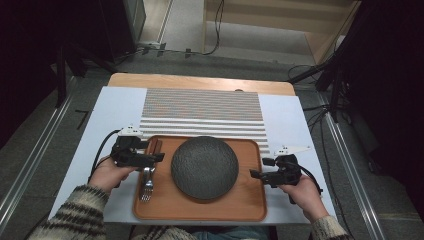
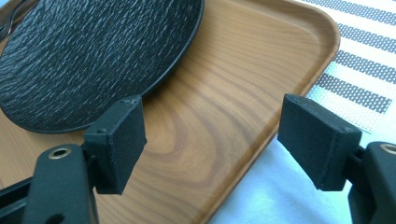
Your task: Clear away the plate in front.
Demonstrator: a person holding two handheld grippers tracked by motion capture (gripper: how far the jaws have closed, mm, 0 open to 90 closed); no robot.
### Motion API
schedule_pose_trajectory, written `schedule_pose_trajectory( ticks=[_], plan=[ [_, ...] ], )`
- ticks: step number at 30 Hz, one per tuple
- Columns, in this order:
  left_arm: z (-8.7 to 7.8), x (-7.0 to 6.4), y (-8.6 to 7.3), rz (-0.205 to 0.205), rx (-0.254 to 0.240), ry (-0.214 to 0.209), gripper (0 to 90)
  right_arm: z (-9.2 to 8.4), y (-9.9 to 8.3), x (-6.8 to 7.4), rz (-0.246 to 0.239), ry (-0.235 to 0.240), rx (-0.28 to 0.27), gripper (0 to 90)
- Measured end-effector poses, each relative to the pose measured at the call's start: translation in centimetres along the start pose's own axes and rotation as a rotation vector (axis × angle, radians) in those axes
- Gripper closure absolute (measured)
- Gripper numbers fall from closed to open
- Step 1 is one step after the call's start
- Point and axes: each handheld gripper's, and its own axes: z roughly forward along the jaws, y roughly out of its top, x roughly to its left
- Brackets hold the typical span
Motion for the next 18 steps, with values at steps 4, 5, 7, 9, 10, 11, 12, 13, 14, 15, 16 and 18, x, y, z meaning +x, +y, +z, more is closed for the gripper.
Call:
schedule_pose_trajectory(
  ticks=[4,5,7,9,10,11,12,13,14,15,16,18],
  plan=[
    [-0.3,0.6,-0.5,-0.004,0.007,0.018,21.4,0.0,0.0,0.0,0.001,0.002,0.004,21.7],
    [-0.3,0.8,-0.6,-0.007,0.006,0.022,21.4,0.1,0.0,0.1,0.001,0.002,0.005,21.7],
    [-0.5,1.2,-0.8,-0.015,0.004,0.031,21.4,0.1,0.0,0.0,-0.002,0.002,0.006,21.7],
    [-0.7,1.5,-0.9,-0.027,0.003,0.040,21.4,0.1,0.1,0.0,-0.001,0.002,0.007,21.7],
    [-0.8,1.8,-1.0,-0.028,0.005,0.049,21.4,0.1,0.1,0.0,-0.001,0.003,0.008,21.7],
    [-0.9,1.9,-1.1,-0.030,0.006,0.058,21.4,0.1,0.1,0.0,-0.001,0.003,0.008,21.7],
    [-0.9,2.1,-1.2,-0.032,0.004,0.066,21.4,0.1,0.1,0.0,-0.001,0.002,0.008,21.7],
    [-1.0,2.3,-1.3,-0.036,0.007,0.073,21.4,0.1,0.0,0.0,-0.002,0.000,0.006,21.7],
    [-1.1,2.5,-1.4,-0.039,0.008,0.073,21.4,0.1,0.0,0.0,-0.003,0.000,0.006,21.7],
    [-1.1,2.7,-1.5,-0.045,0.006,0.074,21.4,0.1,0.0,0.0,-0.002,0.000,0.005,21.7],
    [-1.2,2.8,-1.6,-0.050,0.006,0.078,21.4,0.1,0.0,0.0,-0.001,0.000,0.006,21.7],
    [-1.3,3.1,-1.7,-0.060,0.003,0.083,21.4,0.1,0.0,-0.1,-0.005,-0.001,0.010,21.7]
  ],
)
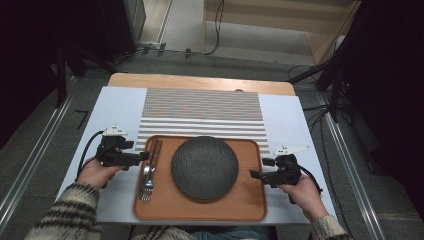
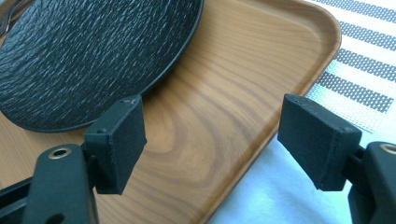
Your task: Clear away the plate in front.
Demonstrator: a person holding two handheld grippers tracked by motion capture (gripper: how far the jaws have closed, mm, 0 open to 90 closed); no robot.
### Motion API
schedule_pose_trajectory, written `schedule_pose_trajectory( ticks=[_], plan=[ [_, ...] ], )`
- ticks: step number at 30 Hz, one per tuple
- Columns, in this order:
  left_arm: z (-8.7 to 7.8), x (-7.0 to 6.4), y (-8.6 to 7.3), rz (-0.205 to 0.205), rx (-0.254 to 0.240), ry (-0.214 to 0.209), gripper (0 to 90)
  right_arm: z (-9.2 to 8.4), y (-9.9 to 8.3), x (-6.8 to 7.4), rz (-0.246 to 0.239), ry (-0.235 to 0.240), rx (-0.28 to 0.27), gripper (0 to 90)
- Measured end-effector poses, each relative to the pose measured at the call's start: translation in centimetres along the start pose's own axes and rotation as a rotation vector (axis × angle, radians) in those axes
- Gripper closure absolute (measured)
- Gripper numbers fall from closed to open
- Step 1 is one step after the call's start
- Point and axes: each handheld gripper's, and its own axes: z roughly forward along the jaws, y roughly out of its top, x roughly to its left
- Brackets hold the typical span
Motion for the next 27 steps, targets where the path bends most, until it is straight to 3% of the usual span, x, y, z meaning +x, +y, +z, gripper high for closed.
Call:
schedule_pose_trajectory(
  ticks=[7,14,27],
  plan=[
    [-0.3,1.0,-0.3,-0.029,0.000,0.009,21.5,0.0,0.0,0.0,0.002,0.001,0.006,21.7],
    [-0.3,1.5,-0.6,-0.024,0.025,0.041,21.5,0.1,-0.1,0.0,0.002,-0.001,0.012,21.7],
    [0.1,1.5,-0.8,-0.009,0.042,0.042,21.5,0.1,-0.1,-0.1,0.000,-0.005,0.014,21.7]
  ],
)
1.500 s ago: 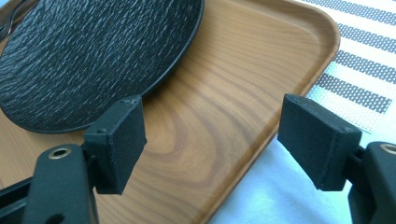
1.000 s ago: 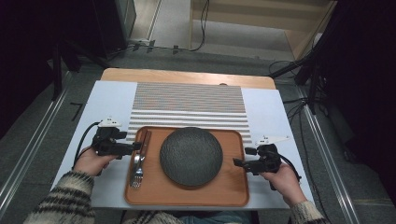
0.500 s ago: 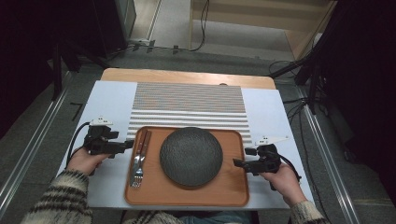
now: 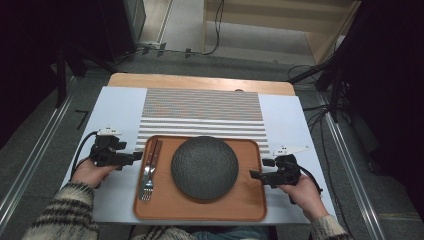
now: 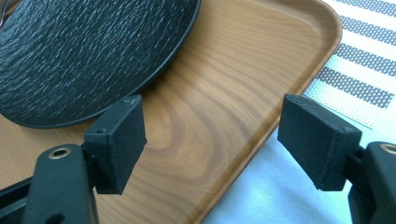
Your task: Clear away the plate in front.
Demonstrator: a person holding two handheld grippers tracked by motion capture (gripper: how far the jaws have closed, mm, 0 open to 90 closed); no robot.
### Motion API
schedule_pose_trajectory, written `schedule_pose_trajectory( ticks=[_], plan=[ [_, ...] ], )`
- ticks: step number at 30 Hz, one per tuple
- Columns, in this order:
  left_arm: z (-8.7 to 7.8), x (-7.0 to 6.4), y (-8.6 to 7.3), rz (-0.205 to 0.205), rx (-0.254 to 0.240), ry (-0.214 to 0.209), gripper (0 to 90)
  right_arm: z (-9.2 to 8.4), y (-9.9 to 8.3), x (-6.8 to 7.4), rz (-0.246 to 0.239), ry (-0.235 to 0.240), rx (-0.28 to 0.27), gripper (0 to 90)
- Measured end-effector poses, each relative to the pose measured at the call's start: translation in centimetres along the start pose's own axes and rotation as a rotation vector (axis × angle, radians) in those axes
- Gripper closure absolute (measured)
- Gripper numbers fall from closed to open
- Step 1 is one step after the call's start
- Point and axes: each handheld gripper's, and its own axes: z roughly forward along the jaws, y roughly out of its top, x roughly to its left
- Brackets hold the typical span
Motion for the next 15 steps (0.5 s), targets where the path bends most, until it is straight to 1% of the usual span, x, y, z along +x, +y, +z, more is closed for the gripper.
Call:
schedule_pose_trajectory(
  ticks=[6,9,15],
  plan=[
    [0.02,0.01,0.00,-0.001,0.001,-0.001,21.5,0.00,-0.01,-0.03,-0.001,0.000,0.000,21.7],
    [0.05,-0.01,-0.01,0.005,0.005,-0.002,21.4,0.01,-0.01,-0.01,0.000,0.001,0.000,21.7],
    [0.35,-0.09,-0.07,0.015,0.032,-0.002,21.4,0.06,-0.04,-0.06,-0.002,0.002,0.003,21.7]
  ],
)
